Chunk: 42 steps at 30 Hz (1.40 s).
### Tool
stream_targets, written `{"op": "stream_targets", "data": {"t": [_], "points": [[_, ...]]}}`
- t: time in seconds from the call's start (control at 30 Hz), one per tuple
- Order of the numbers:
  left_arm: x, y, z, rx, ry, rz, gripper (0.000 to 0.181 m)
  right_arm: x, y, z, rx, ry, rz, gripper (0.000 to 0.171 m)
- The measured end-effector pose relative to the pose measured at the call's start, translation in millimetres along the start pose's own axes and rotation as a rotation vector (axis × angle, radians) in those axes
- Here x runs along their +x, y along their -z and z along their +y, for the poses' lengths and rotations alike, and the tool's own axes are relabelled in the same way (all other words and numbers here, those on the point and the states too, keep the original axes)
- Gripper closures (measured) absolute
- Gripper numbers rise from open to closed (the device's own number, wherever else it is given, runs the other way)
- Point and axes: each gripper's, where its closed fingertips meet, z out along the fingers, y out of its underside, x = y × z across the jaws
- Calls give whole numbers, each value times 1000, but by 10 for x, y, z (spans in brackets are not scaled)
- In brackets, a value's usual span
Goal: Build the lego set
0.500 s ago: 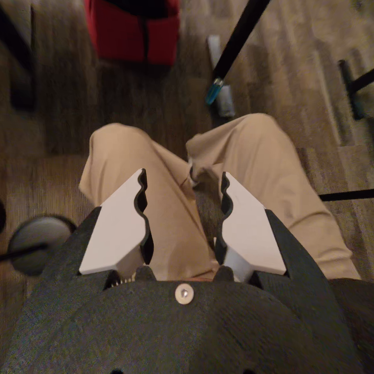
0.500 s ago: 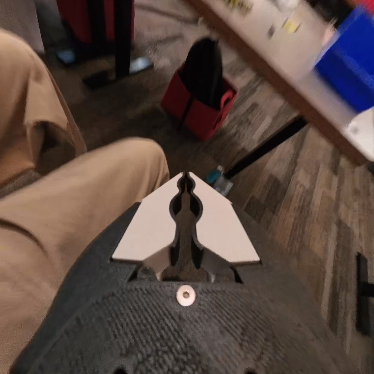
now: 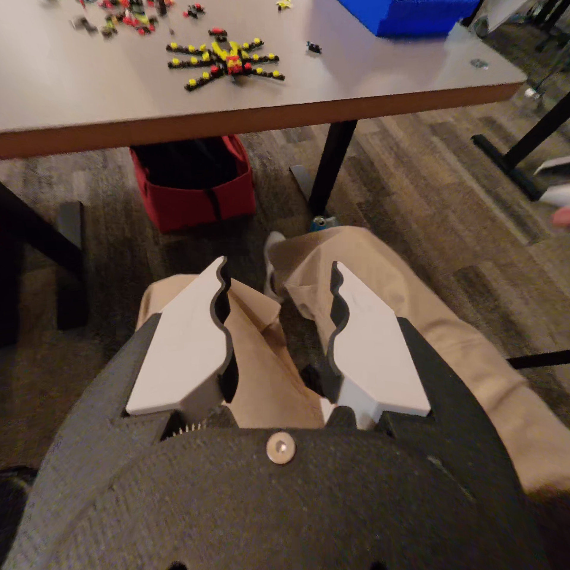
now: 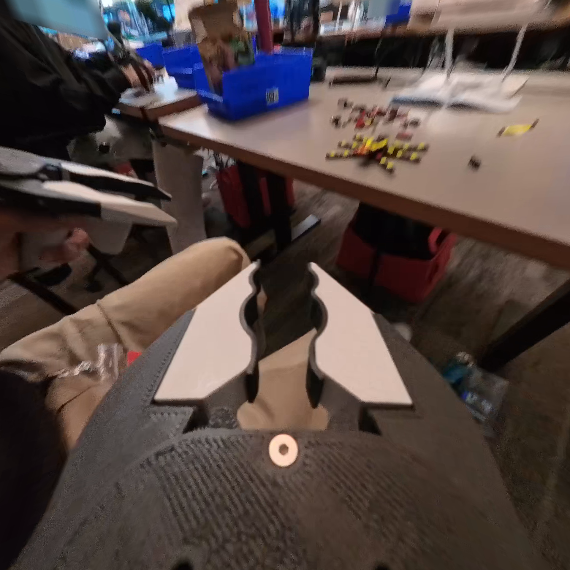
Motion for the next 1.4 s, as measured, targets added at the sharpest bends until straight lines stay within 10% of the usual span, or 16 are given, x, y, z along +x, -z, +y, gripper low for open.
{"op": "stream_targets", "data": {"t": [0.43, 0.67, 0.93, 1.2, 1.4], "points": [[-685, -565, 578, -281, 523, 155, 161, 1504, -164, 1523, -627, 64, 351, 156], [-868, -1122, -139, -227, 243, 187, 168, 1547, -1131, 40, -172, -131, 176, 152], [-942, -1631, -1255, 20, -151, 225, 171, 1737, -2014, -955, -21, 237, 196, 163], [-1263, -2190, -1808, 129, -221, 225, 172, 2370, -2712, -1196, -14, 229, 251, 164], [-1218, -2001, -2000, 180, 110, 447, 175, 2358, -2589, -1077, -19, 117, 193, 166]]}}
